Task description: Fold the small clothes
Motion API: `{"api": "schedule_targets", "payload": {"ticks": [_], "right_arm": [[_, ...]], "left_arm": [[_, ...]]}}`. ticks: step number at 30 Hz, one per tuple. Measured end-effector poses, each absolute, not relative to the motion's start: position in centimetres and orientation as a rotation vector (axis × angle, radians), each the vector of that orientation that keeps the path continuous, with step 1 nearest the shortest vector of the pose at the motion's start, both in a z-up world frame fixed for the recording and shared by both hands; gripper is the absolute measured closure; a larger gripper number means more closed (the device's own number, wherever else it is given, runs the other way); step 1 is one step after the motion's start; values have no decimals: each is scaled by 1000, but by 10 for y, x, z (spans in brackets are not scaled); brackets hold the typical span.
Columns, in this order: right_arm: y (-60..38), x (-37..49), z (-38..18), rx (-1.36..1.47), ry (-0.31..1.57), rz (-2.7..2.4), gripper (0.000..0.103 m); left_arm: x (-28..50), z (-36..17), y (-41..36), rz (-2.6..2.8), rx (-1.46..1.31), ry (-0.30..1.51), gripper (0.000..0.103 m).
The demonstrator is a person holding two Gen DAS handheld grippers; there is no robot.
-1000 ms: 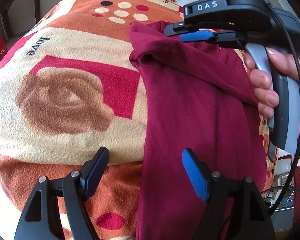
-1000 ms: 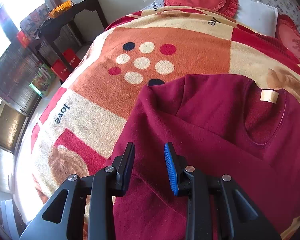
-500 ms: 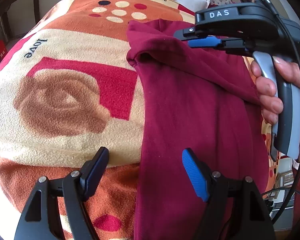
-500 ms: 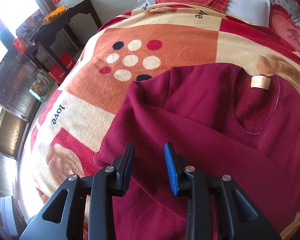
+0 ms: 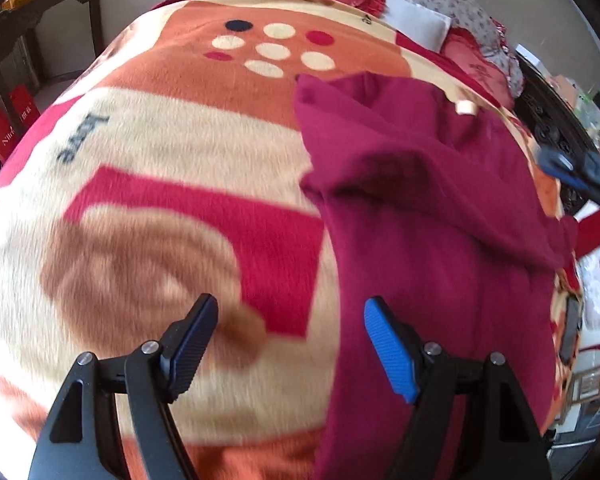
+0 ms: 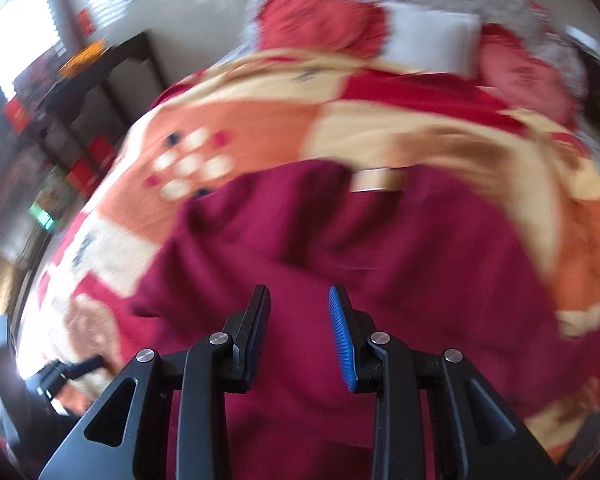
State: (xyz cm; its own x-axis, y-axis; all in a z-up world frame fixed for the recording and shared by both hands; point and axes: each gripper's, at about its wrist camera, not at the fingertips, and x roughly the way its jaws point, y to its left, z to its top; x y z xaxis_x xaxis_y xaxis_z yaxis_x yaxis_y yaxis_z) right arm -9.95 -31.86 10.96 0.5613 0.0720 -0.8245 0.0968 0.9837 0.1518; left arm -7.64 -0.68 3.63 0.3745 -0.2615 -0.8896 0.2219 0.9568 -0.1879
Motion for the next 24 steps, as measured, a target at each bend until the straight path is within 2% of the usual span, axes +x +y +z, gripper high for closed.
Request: {"api": "schedule_targets", "payload": {"ticks": [8, 12, 18, 20, 21, 24], "right_arm": [[-449, -147, 89, 383, 959, -266, 86], [-459, -149, 65, 433, 1005, -224, 84], [-423, -136, 39, 354, 1083, -105, 85], [-414, -133, 33, 272, 1109, -114, 91], [-407, -133, 36, 200, 1095, -123, 103], [-399, -140, 63, 121, 987, -115, 103]], "left_arm": [[-26, 32, -16, -209, -11, 1089, 24], [-17, 25, -22, -205, 17, 1108, 23], [-20, 22, -24, -198, 41, 1094, 22], [-21, 21, -24, -198, 39, 1093, 21], [-21, 21, -24, -199, 40, 1093, 21], [-23, 23, -22, -197, 29, 1085, 21]]}}
